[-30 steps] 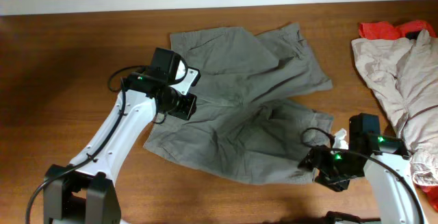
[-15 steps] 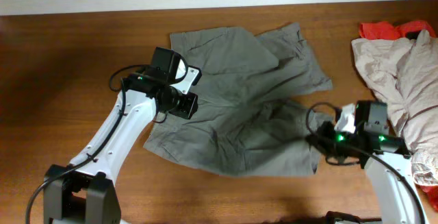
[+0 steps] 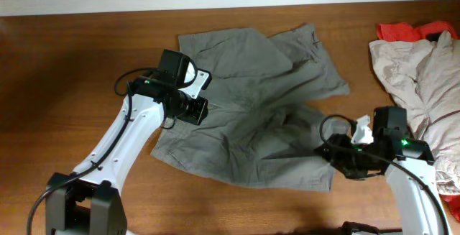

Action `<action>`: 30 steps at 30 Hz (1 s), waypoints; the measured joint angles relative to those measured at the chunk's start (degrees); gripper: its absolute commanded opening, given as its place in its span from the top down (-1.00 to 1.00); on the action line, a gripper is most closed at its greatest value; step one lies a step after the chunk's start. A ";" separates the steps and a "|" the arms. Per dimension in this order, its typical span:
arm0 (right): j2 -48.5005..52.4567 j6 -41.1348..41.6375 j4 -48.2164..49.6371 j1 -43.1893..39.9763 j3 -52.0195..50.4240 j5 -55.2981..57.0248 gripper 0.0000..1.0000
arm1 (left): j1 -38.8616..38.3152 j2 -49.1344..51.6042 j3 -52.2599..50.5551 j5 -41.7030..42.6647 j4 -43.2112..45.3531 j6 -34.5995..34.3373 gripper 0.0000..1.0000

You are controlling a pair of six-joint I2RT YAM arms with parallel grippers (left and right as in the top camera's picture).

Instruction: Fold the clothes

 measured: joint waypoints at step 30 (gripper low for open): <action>-0.07 -7.28 11.47 3.91 -14.01 2.89 0.06 | 0.00 0.00 -0.02 0.02 0.66 0.00 0.19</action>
